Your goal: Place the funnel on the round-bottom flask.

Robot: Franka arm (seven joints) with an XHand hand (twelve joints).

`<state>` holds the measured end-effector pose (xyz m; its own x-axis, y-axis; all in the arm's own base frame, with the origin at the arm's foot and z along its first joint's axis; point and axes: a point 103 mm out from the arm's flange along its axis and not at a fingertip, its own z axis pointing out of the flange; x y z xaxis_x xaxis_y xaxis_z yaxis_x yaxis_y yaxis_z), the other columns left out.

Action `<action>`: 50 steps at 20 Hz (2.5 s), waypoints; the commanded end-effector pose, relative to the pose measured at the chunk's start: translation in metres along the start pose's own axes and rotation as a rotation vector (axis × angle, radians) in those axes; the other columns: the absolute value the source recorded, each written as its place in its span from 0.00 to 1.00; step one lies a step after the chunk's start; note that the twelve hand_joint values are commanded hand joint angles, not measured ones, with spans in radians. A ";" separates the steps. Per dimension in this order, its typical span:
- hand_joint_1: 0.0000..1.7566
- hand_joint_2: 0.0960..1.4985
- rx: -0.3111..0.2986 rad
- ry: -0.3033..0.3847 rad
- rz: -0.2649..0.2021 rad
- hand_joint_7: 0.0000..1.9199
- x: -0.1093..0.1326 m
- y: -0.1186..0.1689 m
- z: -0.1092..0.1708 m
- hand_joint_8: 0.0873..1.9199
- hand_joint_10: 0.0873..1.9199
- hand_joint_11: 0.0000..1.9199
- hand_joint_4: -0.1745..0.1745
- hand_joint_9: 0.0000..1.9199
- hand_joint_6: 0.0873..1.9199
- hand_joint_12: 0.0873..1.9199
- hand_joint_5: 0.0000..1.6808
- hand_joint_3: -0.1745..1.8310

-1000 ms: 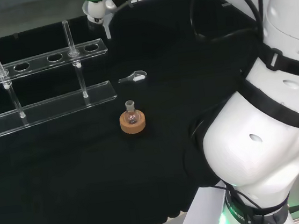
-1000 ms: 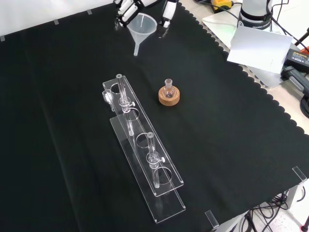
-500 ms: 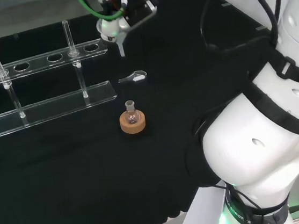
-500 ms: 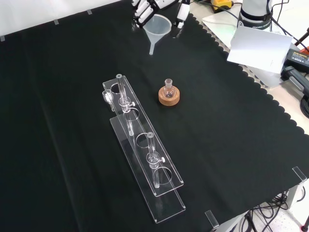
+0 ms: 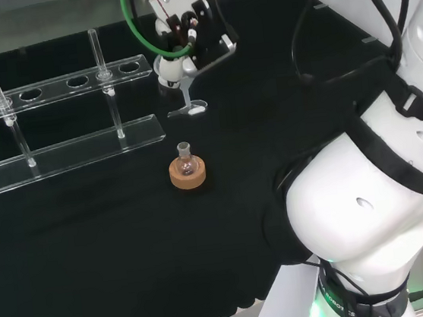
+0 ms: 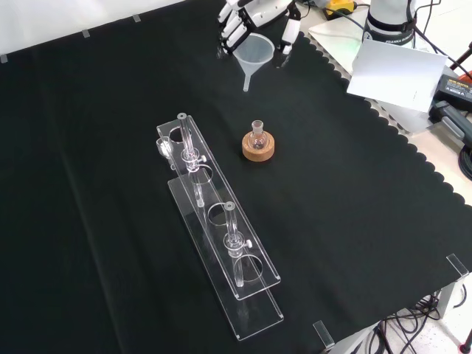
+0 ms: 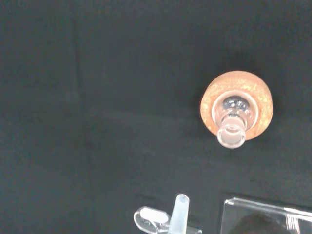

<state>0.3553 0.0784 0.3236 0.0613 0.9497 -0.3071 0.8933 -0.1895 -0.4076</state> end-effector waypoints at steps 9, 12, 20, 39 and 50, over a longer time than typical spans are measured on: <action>0.45 0.65 0.061 0.018 -0.027 0.28 0.023 0.020 0.048 0.34 0.25 0.25 0.32 0.43 0.00 0.66 0.32 0.00; 0.45 0.65 0.075 0.025 -0.034 0.28 0.025 0.024 0.054 0.34 0.25 0.25 0.32 0.43 0.00 0.66 0.32 0.00; 0.45 0.66 0.069 0.026 -0.047 0.28 0.030 0.028 0.062 0.34 0.25 0.26 0.32 0.43 0.00 0.66 0.32 0.00; 0.45 0.66 0.066 0.025 -0.041 0.28 0.036 0.027 0.062 0.34 0.25 0.26 0.32 0.43 0.00 0.66 0.33 0.00; 0.45 0.66 0.078 0.016 -0.065 0.28 0.045 0.029 0.064 0.35 0.25 0.26 0.32 0.43 0.01 0.66 0.33 0.00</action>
<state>0.3546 0.0964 0.2453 0.0198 0.9636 -0.2666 0.8621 -0.1515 -0.4836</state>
